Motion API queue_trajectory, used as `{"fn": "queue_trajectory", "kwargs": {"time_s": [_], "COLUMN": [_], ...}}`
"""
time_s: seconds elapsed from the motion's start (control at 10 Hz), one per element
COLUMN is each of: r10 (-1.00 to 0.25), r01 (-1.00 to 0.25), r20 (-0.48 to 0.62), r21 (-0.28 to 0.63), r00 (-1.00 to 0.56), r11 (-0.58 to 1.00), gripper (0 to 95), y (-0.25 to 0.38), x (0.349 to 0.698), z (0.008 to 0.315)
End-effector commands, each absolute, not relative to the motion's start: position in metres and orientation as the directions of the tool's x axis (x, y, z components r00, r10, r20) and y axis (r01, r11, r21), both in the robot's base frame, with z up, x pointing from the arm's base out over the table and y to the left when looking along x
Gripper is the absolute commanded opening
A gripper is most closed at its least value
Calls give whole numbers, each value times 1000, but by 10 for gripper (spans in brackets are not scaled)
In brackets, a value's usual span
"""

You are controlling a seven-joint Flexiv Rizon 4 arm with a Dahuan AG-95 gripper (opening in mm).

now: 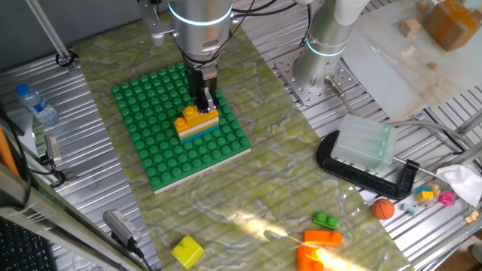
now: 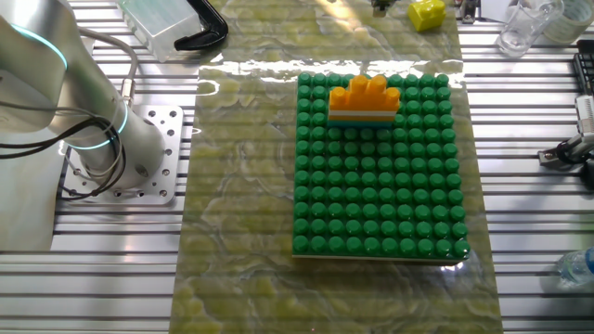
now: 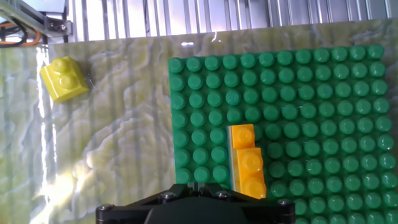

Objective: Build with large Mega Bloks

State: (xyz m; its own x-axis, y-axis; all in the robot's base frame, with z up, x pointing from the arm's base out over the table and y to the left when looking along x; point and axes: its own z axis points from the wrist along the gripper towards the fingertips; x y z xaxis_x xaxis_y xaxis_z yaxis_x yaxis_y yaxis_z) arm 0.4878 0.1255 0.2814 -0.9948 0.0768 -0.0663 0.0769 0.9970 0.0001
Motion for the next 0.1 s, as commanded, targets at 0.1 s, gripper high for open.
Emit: {"fn": "queue_trajectory", "kwargs": {"time_s": [0.1], "r10": [78], "r01": [78], "r20": [-68], "r21": [0], "r00": [-995], "r11": [997], "gripper": [0], "y": [126], "x": [487], "z": [282]}}
